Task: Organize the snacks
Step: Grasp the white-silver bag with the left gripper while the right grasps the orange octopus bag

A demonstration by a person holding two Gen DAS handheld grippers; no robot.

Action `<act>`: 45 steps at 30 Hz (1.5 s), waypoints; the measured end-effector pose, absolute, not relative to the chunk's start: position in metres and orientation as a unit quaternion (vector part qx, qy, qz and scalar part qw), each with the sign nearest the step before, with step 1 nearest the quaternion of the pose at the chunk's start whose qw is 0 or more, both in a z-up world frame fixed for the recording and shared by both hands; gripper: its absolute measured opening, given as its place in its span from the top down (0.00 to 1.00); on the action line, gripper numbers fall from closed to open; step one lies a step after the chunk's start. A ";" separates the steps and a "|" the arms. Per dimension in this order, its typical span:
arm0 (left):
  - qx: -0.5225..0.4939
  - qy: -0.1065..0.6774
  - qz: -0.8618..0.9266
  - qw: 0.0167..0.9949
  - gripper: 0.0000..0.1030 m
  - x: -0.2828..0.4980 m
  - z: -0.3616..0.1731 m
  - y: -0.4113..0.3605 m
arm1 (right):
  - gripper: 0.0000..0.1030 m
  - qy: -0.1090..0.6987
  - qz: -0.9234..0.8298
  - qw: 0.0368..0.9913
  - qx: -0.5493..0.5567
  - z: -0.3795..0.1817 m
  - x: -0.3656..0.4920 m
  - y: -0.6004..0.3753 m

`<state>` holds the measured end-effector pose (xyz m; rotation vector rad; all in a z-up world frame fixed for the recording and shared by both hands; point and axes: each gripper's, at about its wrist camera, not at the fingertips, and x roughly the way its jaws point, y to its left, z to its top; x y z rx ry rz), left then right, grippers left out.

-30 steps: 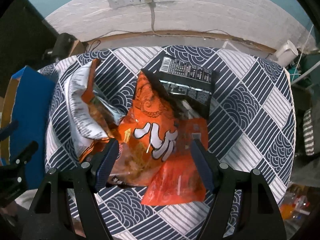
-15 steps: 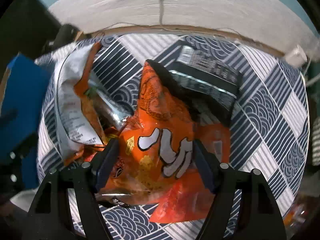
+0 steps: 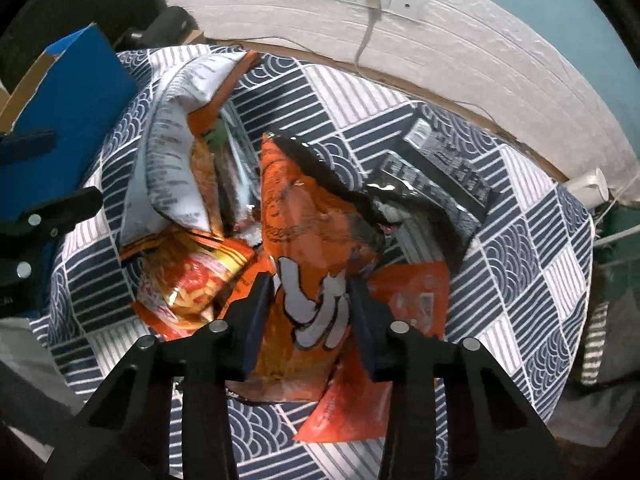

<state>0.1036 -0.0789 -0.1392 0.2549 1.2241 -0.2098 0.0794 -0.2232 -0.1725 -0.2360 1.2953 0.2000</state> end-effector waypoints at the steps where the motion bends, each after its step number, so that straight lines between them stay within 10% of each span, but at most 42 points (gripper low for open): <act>1: 0.115 0.574 -0.100 0.805 0.23 0.104 -0.139 -0.079 | 0.66 0.601 0.085 0.787 -0.115 -0.173 0.080 -0.226; 36: -0.027 0.646 -0.060 0.760 0.22 0.172 -0.188 -0.096 | 0.42 0.627 0.071 0.775 -0.023 -0.207 0.101 -0.262; 40: -0.048 0.644 -0.068 0.761 0.47 0.165 -0.191 -0.084 | 0.55 0.621 0.076 0.779 -0.037 -0.208 0.102 -0.254; 45: -0.038 0.643 -0.074 0.762 0.53 0.159 -0.190 -0.074 | 0.66 0.617 0.076 0.782 -0.051 -0.204 0.101 -0.251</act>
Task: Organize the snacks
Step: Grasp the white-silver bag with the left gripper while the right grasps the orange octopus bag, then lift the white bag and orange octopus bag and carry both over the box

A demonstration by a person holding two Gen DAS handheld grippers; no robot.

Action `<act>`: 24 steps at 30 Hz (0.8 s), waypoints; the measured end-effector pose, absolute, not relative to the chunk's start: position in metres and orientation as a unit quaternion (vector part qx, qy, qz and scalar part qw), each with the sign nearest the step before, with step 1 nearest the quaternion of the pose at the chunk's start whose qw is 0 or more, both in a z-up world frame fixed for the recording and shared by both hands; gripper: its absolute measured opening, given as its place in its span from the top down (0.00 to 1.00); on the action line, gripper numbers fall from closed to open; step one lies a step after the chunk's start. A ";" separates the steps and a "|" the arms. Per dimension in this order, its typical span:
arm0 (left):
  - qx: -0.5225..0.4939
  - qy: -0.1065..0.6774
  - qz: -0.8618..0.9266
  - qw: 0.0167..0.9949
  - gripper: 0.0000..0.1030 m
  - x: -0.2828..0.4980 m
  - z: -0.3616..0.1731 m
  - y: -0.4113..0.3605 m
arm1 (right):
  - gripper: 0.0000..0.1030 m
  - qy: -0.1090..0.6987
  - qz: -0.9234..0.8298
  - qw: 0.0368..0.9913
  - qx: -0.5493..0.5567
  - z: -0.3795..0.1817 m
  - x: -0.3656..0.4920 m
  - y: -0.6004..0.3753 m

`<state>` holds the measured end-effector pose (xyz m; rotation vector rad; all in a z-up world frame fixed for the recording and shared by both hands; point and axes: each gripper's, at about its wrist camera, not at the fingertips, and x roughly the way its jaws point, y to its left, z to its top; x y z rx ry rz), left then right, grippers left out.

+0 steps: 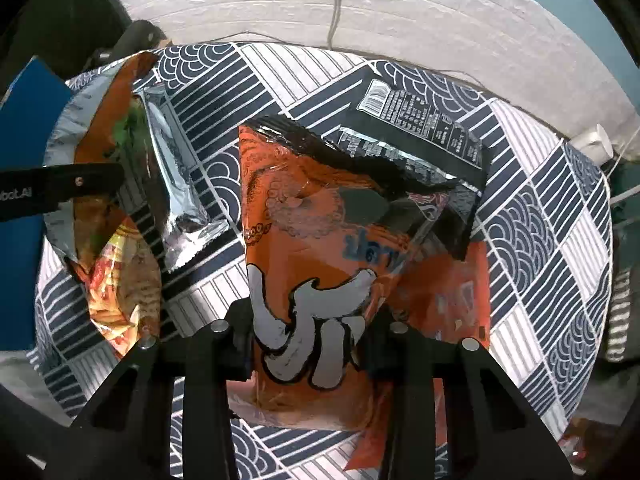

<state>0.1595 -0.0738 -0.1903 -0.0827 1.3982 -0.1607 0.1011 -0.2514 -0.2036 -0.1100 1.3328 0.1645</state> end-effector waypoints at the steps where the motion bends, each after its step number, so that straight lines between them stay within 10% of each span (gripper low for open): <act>1: -0.034 0.640 -0.074 0.764 0.54 0.157 -0.190 -0.071 | 0.67 0.616 0.078 0.782 -0.052 -0.202 0.101 -0.251; 24: 0.091 0.568 -0.106 0.811 0.59 0.081 -0.118 -0.058 | 0.67 0.575 0.096 0.808 -0.083 -0.127 0.066 -0.233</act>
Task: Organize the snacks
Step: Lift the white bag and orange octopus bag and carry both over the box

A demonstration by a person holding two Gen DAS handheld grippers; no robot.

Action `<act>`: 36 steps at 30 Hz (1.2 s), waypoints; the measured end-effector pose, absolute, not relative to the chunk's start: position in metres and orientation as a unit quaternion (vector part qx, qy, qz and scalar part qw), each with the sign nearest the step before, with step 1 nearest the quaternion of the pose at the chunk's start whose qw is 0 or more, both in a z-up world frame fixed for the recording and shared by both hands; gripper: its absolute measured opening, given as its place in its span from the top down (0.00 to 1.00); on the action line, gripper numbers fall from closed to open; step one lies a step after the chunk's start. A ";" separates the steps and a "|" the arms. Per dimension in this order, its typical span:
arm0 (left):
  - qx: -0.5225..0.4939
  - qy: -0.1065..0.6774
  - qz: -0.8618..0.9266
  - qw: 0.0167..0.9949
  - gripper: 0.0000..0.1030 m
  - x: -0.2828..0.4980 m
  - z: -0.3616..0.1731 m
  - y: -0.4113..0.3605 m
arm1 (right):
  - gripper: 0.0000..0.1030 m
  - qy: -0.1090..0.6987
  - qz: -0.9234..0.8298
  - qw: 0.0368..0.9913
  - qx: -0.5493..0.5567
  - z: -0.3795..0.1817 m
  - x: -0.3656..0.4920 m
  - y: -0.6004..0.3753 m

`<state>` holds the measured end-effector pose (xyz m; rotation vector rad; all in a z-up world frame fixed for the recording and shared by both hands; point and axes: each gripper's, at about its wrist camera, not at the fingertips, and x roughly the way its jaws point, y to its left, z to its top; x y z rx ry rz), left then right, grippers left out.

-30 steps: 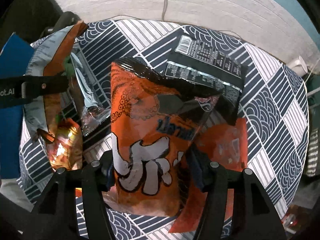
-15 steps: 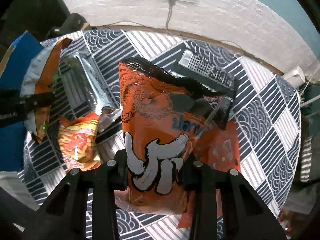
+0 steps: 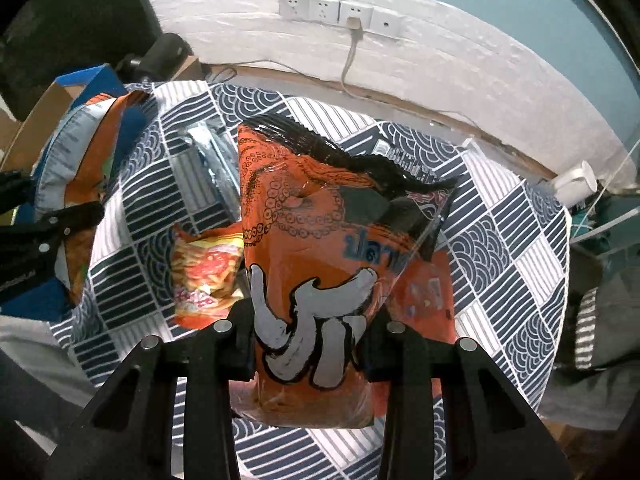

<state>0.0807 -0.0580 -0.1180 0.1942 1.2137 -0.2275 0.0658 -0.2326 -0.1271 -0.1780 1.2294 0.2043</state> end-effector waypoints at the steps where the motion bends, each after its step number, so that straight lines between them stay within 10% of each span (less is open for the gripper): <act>1: 0.091 0.566 -0.108 0.812 0.59 0.078 -0.115 -0.057 | 0.67 0.573 0.096 0.809 -0.086 -0.125 0.065 -0.231; 36: 0.085 0.469 -0.071 0.876 0.59 0.017 -0.040 0.015 | 0.67 0.516 0.178 0.831 -0.107 -0.052 0.044 -0.145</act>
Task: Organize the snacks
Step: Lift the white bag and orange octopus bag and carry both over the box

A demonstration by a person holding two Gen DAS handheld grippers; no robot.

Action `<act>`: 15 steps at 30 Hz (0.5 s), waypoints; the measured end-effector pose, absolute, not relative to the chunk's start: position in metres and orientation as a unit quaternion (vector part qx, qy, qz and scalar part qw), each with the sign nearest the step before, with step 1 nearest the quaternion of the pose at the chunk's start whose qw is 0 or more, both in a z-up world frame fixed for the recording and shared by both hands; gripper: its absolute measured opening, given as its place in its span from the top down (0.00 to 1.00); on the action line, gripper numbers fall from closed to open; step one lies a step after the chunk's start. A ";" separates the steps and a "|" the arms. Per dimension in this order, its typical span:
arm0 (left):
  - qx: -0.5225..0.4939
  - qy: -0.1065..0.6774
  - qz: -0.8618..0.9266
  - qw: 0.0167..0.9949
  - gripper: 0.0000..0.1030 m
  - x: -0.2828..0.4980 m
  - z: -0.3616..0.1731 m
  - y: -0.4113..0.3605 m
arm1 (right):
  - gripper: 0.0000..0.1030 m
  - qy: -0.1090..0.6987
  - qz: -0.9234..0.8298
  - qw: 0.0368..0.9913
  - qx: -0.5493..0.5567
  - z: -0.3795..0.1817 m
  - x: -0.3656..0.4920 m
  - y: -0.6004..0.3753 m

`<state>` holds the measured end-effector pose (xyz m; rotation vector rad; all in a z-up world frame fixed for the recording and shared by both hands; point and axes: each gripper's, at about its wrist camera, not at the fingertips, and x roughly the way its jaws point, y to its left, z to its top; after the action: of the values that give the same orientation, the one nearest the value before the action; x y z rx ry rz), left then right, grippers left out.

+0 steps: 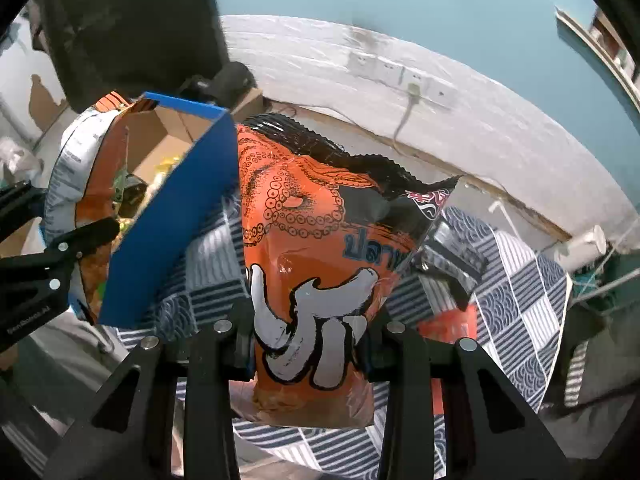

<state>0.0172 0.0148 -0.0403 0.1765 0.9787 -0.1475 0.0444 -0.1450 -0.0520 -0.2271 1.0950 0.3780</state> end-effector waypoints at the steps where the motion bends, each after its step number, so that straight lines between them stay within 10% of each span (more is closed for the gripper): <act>1: 0.083 0.469 -0.067 0.877 0.59 0.017 -0.040 0.019 | 0.67 0.516 0.183 0.830 -0.108 -0.051 0.046 -0.140; 15: 0.051 0.463 -0.013 0.885 0.59 0.013 -0.040 0.094 | 0.67 0.512 0.251 0.812 -0.128 -0.043 0.068 -0.035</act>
<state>0.0133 0.0937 -0.0397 0.1060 0.9623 -0.0268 0.0678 -0.0355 -0.0432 -0.2738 1.0931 0.5357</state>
